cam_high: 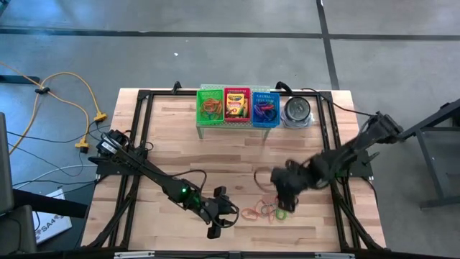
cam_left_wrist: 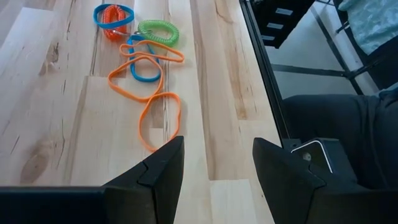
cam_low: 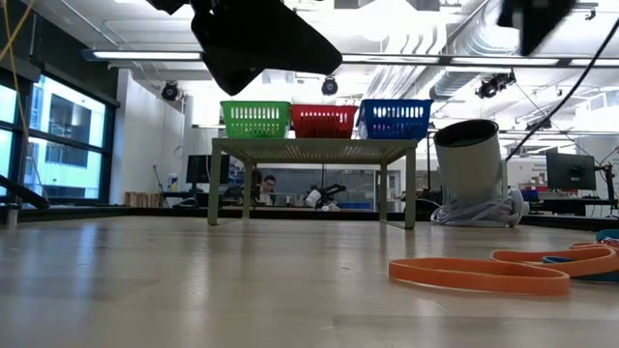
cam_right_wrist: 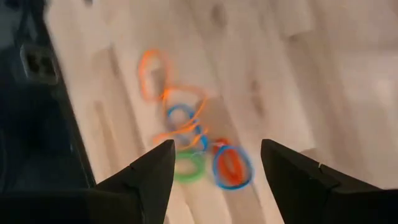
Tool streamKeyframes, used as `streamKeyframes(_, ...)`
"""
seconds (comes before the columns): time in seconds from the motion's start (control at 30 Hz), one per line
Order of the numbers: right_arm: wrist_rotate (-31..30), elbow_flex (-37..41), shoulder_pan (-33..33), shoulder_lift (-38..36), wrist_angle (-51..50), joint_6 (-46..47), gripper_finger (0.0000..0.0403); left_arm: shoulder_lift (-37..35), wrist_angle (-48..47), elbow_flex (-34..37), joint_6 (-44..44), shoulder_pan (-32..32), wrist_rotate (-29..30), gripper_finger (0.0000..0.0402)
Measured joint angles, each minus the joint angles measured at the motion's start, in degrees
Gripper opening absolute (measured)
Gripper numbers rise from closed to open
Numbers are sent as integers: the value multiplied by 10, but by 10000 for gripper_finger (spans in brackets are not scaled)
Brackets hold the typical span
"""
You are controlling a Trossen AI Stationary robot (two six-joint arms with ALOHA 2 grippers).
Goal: Pick & Place Office Desk Supplies
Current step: Put the middle orange rubber band into the green bin on the shelf
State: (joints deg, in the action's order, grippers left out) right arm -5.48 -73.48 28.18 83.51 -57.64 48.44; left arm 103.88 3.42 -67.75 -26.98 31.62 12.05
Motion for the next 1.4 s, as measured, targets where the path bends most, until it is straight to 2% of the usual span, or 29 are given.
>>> streamKeyframes(0.1, -5, 34, 31, 24, 75, -33, 227, 0, 0, 0, 0, 0, 0, 187)
streamKeyframes(0.2, -42, 62, 49, 52, 137, -87, 227, 0, 0, 0, 0, 0, 0, 187)
streamKeyframes(0.43, -95, 83, 39, 142, 253, -201, 227, 0, 0, 0, 0, -1, 0, 187)
streamKeyframes(0.7, -86, 84, 9, 217, 262, -242, 227, 0, 0, 0, 0, -1, 0, 187)
streamKeyframes(0.9, -21, 83, -7, 220, 267, -242, 227, 0, -2, 0, 0, -2, 0, 187)
streamKeyframes(1.4, -51, 83, 12, 220, 270, -247, 227, 24, 8, 0, 0, -3, 1, 187)
